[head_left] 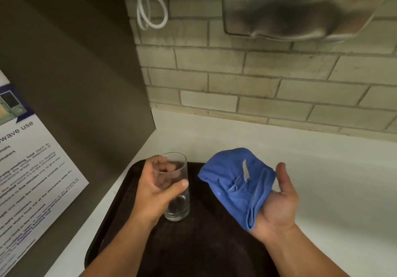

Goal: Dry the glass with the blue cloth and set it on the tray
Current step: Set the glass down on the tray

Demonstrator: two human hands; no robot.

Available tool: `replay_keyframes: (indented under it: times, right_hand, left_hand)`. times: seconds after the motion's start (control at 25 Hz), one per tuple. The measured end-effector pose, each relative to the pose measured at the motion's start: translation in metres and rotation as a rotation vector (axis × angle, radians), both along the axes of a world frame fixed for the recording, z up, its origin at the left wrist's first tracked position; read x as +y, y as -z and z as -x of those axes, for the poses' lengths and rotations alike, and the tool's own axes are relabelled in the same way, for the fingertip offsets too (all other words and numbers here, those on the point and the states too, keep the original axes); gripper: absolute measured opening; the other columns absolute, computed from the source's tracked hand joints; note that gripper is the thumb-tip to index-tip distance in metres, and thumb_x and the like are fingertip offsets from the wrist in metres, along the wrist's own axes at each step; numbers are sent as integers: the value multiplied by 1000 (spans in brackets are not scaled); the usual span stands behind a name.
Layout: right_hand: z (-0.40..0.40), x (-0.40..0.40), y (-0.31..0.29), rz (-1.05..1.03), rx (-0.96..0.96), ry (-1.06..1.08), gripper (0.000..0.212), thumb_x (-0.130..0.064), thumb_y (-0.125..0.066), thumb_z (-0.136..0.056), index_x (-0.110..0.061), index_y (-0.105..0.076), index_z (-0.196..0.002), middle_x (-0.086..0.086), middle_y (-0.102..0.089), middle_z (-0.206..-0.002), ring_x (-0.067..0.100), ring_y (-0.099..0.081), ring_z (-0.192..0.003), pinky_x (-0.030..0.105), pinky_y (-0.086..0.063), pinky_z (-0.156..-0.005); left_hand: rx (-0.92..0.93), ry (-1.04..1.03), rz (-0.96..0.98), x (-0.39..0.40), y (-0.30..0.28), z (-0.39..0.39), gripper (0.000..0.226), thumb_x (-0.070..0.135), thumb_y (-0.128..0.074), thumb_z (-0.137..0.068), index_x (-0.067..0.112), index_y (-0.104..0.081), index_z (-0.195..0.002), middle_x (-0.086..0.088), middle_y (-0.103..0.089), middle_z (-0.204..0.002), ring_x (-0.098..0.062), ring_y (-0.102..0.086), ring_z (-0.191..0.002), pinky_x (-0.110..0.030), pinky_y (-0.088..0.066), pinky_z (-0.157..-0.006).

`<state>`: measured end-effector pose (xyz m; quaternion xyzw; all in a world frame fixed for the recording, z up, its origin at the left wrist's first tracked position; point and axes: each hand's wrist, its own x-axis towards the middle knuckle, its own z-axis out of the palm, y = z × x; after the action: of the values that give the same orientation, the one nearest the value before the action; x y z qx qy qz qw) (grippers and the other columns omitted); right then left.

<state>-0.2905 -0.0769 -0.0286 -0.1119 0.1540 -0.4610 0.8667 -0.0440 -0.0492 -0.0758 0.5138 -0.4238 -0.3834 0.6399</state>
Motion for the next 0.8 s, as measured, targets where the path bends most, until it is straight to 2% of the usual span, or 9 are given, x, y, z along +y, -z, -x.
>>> replay_keyframes:
  times: [0.08,0.16,0.24,0.32,0.4,0.48,0.56,0.68,0.8]
  right_hand:
    - [2,-3,-10,45,-80,-10,94,-58,-82,-67,-11,-56,-144,25,-53,-150,47,-52,-135,65,-40,-109]
    - [3,-5,-19,89,-114,-20,98,-58,-83,-66,-17,-50,-149,24,-52,-151,48,-50,-137,68,-40,-107]
    - [1,-6,-28,128,-141,-16,99,-57,-83,-67,-18,-47,-151,25,-51,-152,50,-48,-138,69,-39,-108]
    - [-3,-7,-35,156,-168,-28,98,-56,-82,-69,-18,-46,-152,26,-49,-153,50,-47,-138,69,-36,-111]
    - [-8,-8,-44,203,-183,-43,94,-53,-82,-71,-17,-48,-151,26,-48,-153,49,-47,-138,68,-35,-112]
    - [-13,-9,-54,262,-173,-18,90,-50,-85,-68,-13,-56,-145,26,-50,-152,47,-50,-136,67,-37,-111]
    - [-19,-9,-62,330,-123,26,80,-46,-86,-66,-8,-66,-133,27,-57,-146,44,-59,-129,61,-46,-106]
    - [-15,-6,-68,437,-46,25,71,-42,-80,-75,-1,-66,-130,28,-64,-136,43,-61,-127,56,-46,-108]
    - [22,-7,-75,486,130,49,71,-46,-88,-66,0,-74,-119,24,-73,-123,39,-69,-115,49,-56,-97]
  left_hand:
    - [26,24,-21,2,14,-4,76,19,-98,-50,30,-61,-116,-2,-73,-111,-29,-76,-112,-38,-64,-87]
    - [26,62,-38,4,22,-8,78,14,-98,-47,29,-61,-114,4,-76,-106,-30,-74,-115,-34,-64,-87]
    - [-50,119,-81,7,19,-10,83,13,-99,-44,26,-59,-115,-4,-72,-113,-32,-71,-119,-37,-61,-93]
    - [-169,190,-137,11,1,-12,93,21,-99,-41,21,-55,-124,-10,-66,-127,-29,-66,-127,-40,-52,-105]
    - [-238,187,-127,11,-33,-15,87,38,-92,-51,20,-57,-129,-9,-65,-136,-18,-62,-131,-36,-45,-110]
    - [-297,129,-49,1,-77,-8,55,53,-74,-74,22,-70,-119,-5,-75,-124,-5,-66,-121,-23,-47,-103]
    - [-301,152,2,-16,-114,10,24,43,-65,-96,24,-79,-99,0,-83,-104,-3,-73,-101,-15,-53,-88]
    - [-250,227,-14,-31,-145,39,26,8,-65,-103,16,-75,-81,2,-77,-72,-10,-72,-70,-25,-60,-66]
    - [-128,265,-15,-43,-162,54,29,-3,-64,-100,14,-71,-77,-2,-70,-69,-13,-66,-63,-26,-57,-56]
